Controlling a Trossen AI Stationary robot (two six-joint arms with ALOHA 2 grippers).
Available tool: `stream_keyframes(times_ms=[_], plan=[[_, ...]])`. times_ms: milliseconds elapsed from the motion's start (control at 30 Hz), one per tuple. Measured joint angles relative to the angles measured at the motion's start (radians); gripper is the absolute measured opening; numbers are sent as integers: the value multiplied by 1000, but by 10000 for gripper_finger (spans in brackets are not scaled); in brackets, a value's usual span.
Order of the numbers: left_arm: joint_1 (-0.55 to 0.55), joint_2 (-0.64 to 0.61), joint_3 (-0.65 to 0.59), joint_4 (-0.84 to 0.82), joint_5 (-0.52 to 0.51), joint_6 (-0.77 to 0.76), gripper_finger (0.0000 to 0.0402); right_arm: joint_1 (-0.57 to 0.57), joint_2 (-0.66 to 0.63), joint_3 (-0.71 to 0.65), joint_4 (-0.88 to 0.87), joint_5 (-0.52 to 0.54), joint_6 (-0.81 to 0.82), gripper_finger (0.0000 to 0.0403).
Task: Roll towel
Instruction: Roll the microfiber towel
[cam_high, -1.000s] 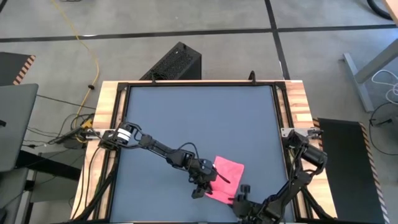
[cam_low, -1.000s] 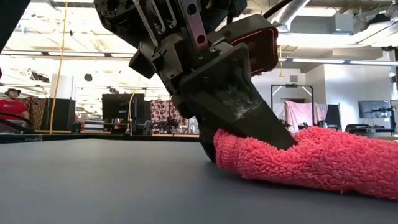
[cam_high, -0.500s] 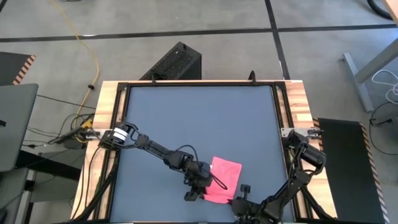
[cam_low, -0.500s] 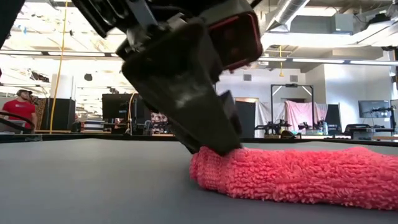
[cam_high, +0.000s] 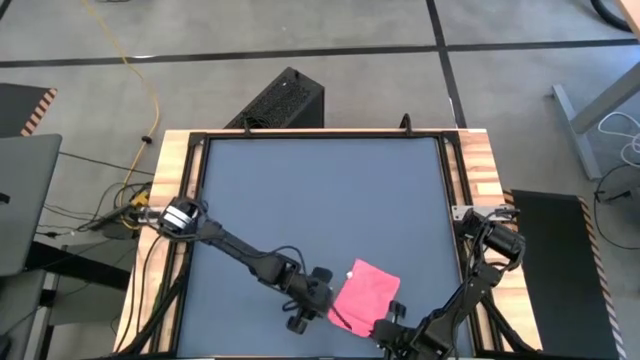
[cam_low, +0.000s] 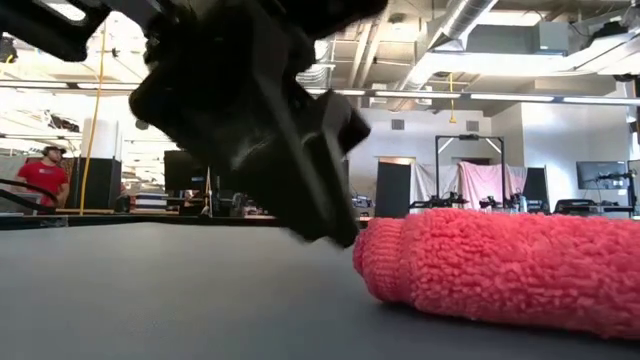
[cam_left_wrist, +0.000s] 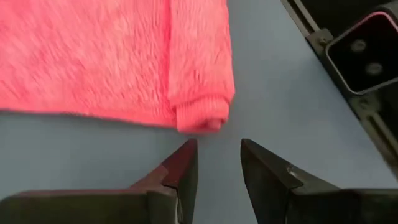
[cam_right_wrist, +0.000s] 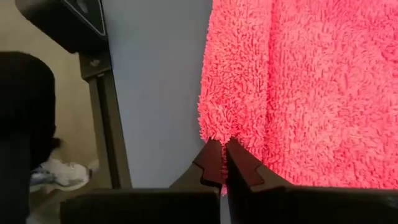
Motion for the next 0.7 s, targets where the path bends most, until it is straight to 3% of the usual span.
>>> stream_keyframes(times_ms=[200,433,700], plan=[[-90,-3,-2,183,-147,173,110,0,-3,-19,30,1,58,20],[-181,18,-2,239,-388,446,110,0,-5,-83,156,18,86,20],[-162,79,3,243,-422,524,119,-3,-7,-141,290,24,86,20]])
